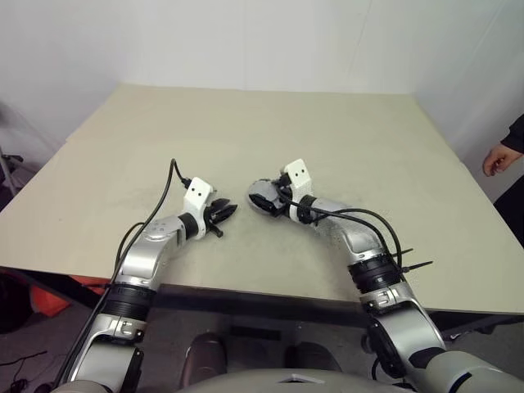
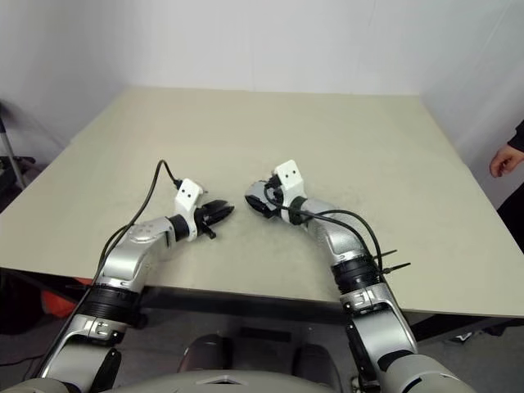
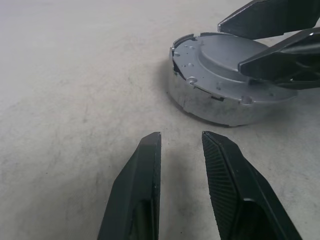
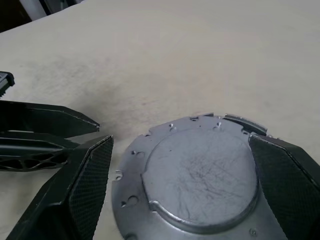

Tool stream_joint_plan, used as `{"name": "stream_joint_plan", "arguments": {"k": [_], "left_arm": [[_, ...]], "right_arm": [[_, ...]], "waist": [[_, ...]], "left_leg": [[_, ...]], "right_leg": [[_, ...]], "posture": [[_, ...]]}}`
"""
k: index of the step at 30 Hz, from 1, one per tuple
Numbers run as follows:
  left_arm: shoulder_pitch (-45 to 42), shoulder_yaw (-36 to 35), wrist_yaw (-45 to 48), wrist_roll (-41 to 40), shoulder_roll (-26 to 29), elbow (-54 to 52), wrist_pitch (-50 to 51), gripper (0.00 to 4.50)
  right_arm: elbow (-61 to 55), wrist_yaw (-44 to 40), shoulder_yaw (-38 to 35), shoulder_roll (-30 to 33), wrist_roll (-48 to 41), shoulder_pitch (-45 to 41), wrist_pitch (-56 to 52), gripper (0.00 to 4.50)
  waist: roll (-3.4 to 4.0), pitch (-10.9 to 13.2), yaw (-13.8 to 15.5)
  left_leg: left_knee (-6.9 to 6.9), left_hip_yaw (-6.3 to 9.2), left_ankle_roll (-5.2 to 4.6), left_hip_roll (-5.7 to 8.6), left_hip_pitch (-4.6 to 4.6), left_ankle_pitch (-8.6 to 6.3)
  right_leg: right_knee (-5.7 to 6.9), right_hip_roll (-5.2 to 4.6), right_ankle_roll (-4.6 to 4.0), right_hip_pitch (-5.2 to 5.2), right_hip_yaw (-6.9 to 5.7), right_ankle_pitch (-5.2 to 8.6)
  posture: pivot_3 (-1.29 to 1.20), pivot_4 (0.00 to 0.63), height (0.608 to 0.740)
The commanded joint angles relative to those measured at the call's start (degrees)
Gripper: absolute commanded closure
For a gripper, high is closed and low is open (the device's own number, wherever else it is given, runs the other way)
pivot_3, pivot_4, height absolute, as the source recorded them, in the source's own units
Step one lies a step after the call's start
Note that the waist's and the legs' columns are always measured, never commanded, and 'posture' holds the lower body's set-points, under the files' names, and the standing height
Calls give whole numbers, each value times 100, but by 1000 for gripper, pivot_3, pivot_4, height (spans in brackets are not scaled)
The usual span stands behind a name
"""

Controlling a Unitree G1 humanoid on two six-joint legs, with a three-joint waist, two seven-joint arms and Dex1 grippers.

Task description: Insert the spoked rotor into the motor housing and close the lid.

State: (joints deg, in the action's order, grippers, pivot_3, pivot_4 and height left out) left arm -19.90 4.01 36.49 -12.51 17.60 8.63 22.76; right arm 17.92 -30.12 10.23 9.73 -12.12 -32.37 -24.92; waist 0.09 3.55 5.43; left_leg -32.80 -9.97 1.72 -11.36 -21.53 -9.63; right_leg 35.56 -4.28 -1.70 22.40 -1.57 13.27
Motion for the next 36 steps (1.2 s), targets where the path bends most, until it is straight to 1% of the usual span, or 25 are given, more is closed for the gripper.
{"name": "stream_joint_plan", "arguments": {"k": [1, 6, 9, 10, 11, 13, 14, 17, 21, 24, 30, 36], "left_arm": [[28, -62, -33, 5, 24, -124, -96, 3119], [92, -86, -101, 12, 32, -167, -88, 3119], [112, -91, -120, 14, 44, -182, -93, 3119], [118, -93, -126, 15, 47, -188, -93, 3119], [121, -96, -133, 15, 51, -189, -93, 3119], [130, -101, -143, 13, 59, -191, -92, 3119], [135, -102, -146, 12, 63, -192, -92, 3119], [157, -98, -176, 31, 66, -184, -105, 3119], [214, -55, -203, 93, 100, -183, -112, 3119], [233, -47, -199, 106, 112, -182, -114, 3119], [241, -42, -220, 141, 95, -198, -125, 3119], [308, -78, -236, 148, 138, -218, -130, 3119]], "right_arm": [[321, -66, 9, -46, 188, -91, 354, 30], [626, -146, 221, 37, 626, -35, 804, 30], [901, -86, 208, 23, 776, -55, 997, 30], [976, -49, 181, 10, 791, -75, 1041, 423], [1072, -20, 161, 6, 813, -112, 1103, 586], [1192, 33, 111, -12, 834, -174, 1191, 1201], [1223, 68, 69, -28, 829, -209, 1216, 1294], [1165, 101, -59, -42, 761, -336, 1211, 1293], [784, -61, -478, -179, 177, -538, 706, 1293], [693, -78, -629, -239, 8, -698, 366, 1293], [1004, -145, -316, -205, 424, -609, 449, 1293], [1081, -169, -184, -123, 651, -478, 528, 1293]], "waist": [[0, 0, 2], [0, 0, 3], [-1, -1, 0], [-1, -1, -1], [-2, -1, -2], [-2, -2, -4], [-3, -2, -6], [-3, -2, -9], [-2, -1, 0], [-2, -1, -3], [-2, -2, -2], [-2, -1, -5]], "left_leg": [[-1, 0, 0, 0, -1, 0], [-7, 0, -3, 0, 1, -2], [-7, -1, -4, 0, 16, -2], [-7, -1, -4, 0, 21, -3], [-7, 0, -5, 0, 29, -3], [-7, 0, -6, 0, 41, -4], [-7, 0, -7, -1, 44, -5], [-7, 2, -10, -3, 46, -6], [-7, 2, -4, -3, 40, -3], [-7, 2, -5, -2, 33, -3], [-5, 1, -11, -5, 4, -6], [-6, -1, -16, -6, 5, -10]], "right_leg": [[0, 0, 0, 0, 0, 0], [0, 0, 0, -5, 1, 0], [1, 0, -1, -18, 1, 0], [1, 0, -1, -22, 1, 0], [1, 0, -1, -29, 1, 0], [1, 0, -1, -39, 2, 1], [1, 0, -1, -41, 3, 1], [2, 0, -1, -40, 3, 0], [3, 0, 2, -37, 3, 1], [3, -1, -2, -32, 5, -1], [5, 3, -15, -2, 0, -3], [-2, 3, -16, -4, -1, -2]], "posture": [[0, 0, 740], [0, 0, 740], [0, 0, 740], [0, 0, 740], [0, 0, 740], [0, 0, 740], [0, 0, 740], [0, 0, 740], [0, 0, 740], [0, 0, 740], [0, 0, 740], [0, 0, 740]]}}
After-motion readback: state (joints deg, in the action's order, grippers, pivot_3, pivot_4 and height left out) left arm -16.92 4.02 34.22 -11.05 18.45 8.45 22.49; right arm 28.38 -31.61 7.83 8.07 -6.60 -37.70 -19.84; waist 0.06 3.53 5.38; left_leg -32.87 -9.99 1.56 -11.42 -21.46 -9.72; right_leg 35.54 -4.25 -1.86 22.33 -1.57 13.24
